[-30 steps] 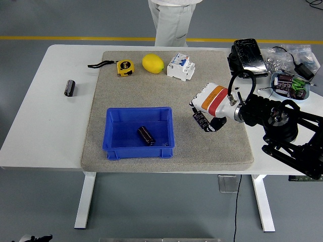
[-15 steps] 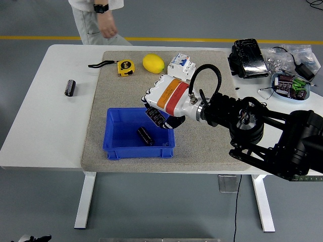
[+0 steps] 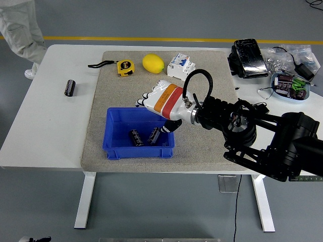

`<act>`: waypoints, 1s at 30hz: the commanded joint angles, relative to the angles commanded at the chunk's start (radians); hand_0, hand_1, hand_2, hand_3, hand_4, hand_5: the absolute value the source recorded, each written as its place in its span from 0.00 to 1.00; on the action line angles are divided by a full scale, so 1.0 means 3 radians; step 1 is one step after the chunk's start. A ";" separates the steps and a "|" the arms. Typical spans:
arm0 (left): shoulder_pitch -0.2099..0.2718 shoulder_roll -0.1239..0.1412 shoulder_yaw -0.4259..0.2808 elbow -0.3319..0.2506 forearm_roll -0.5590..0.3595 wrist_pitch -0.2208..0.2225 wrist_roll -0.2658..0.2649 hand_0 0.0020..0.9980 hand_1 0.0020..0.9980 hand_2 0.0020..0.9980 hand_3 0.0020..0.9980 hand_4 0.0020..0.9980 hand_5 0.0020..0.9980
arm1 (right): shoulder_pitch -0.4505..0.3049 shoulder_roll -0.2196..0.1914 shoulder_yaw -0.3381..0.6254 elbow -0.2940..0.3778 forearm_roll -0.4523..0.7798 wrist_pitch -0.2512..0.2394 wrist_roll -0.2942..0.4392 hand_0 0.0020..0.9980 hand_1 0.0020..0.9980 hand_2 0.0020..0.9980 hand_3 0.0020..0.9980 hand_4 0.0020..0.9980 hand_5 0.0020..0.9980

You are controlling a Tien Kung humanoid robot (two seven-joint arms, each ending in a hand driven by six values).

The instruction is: Pick up the battery,place it into the box

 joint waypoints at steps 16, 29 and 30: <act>0.0012 0.0009 0.0003 0.0010 -0.0031 -0.0008 -0.0011 0.71 0.69 0.73 0.59 0.61 0.48 | -0.0229 -0.0459 0.0552 -0.0028 0.0027 -0.0103 0.0005 0.00 0.17 0.74 0.80 1.00 0.30; 0.0000 0.0015 -0.0018 0.0022 0.0000 -0.0005 -0.0005 0.70 0.68 0.73 0.59 0.61 0.48 | -0.0633 -0.0987 0.1037 -0.0054 0.0285 -0.0257 -0.0028 0.00 0.16 0.73 0.80 1.00 0.31; -0.0001 0.0015 -0.0024 0.0023 0.0008 -0.0005 -0.0003 0.70 0.68 0.73 0.59 0.61 0.48 | -0.0673 -0.1004 0.1066 -0.0072 0.0368 -0.0289 -0.0034 0.00 0.16 0.73 0.80 1.00 0.31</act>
